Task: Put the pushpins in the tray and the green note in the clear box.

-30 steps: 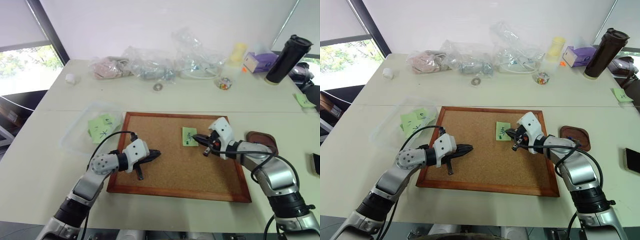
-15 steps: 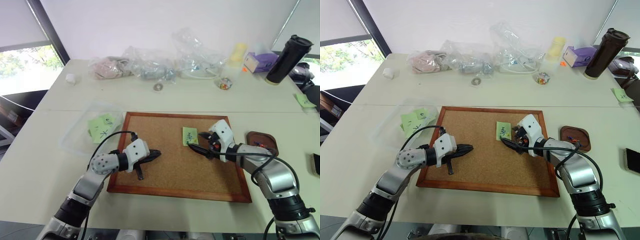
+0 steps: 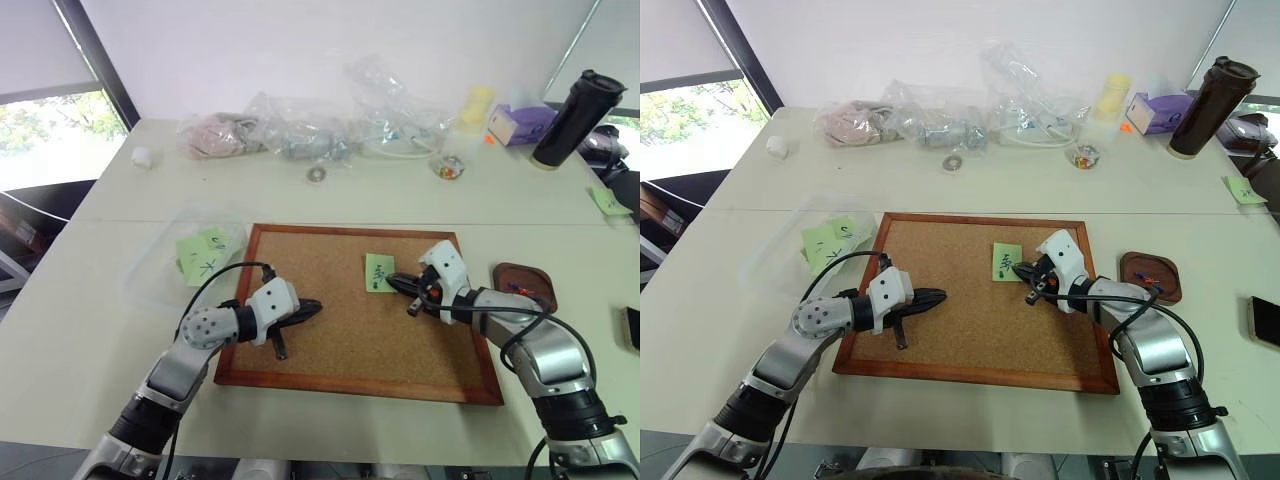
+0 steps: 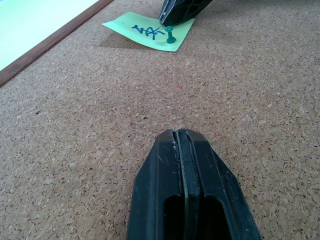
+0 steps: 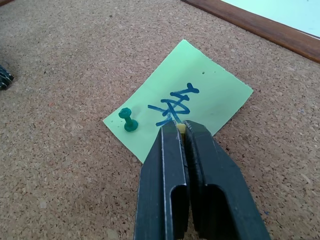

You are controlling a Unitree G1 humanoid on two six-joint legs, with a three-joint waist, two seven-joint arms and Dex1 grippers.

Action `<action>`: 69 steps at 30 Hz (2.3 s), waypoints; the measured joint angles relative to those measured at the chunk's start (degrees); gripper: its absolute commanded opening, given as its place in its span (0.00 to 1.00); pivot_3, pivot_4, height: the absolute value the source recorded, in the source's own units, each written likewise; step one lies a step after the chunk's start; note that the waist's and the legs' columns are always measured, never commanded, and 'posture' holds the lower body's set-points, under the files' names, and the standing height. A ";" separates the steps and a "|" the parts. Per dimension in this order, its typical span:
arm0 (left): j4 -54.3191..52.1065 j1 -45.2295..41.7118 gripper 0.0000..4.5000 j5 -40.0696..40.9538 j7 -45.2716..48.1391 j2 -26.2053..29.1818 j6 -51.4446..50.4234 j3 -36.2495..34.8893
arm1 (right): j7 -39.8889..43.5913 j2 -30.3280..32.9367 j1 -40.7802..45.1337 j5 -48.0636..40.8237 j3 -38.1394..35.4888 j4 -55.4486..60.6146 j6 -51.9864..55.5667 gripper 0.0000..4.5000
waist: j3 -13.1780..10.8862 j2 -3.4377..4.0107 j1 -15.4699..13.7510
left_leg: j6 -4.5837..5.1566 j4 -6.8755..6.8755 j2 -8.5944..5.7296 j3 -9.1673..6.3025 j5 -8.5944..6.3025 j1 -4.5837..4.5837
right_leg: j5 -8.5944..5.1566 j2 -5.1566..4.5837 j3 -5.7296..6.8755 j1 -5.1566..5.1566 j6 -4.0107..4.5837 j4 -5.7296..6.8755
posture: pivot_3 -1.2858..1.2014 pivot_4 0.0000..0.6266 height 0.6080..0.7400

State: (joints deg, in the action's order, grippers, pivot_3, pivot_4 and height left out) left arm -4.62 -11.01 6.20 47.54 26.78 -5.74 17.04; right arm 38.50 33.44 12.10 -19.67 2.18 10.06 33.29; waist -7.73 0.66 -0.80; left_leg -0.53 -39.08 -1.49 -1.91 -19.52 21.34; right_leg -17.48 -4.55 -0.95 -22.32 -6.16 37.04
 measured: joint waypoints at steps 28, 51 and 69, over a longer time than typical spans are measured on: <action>-0.08 -0.46 0.00 -0.02 1.34 0.11 -0.42 0.04 | -5.02 8.03 -12.26 -3.90 -30.43 -9.86 -0.57 0.01 | 0.06 0.17 0.06 | 0.09 0.04 -0.03 0.05 -0.05 -0.01 | 0.00 -0.03 -0.04 0.05 0.00 -0.07 | 0.52 0.24 1.00; -1.02 -0.44 0.00 -0.51 1.30 0.25 -1.62 0.01 | -3.82 7.13 -12.07 -8.19 -31.36 -8.50 -0.03 0.99 | 0.05 0.26 0.12 | 0.09 0.04 -0.02 0.05 -0.05 -0.01 | 0.00 -0.03 -0.06 0.04 0.00 -0.07 | 0.52 0.24 1.00; -0.29 -0.68 0.00 -0.53 1.98 0.10 -1.49 -0.07 | -2.59 0.32 -0.21 -6.03 2.05 8.79 6.35 0.99 | 0.02 0.08 0.07 | 0.04 0.00 -0.07 0.00 -0.02 0.03 | 0.00 -0.07 -0.02 0.00 0.01 -0.08 | 0.52 0.24 1.00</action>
State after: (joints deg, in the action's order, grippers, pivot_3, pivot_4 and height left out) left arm -4.91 -11.69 5.67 49.52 26.89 -7.23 16.96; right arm 35.90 33.76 11.89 -25.70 4.23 18.85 39.64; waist -7.72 0.74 -0.74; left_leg -0.49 -39.08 -1.56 -1.91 -19.54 21.37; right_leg -17.48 -4.62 -0.97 -22.32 -6.15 36.96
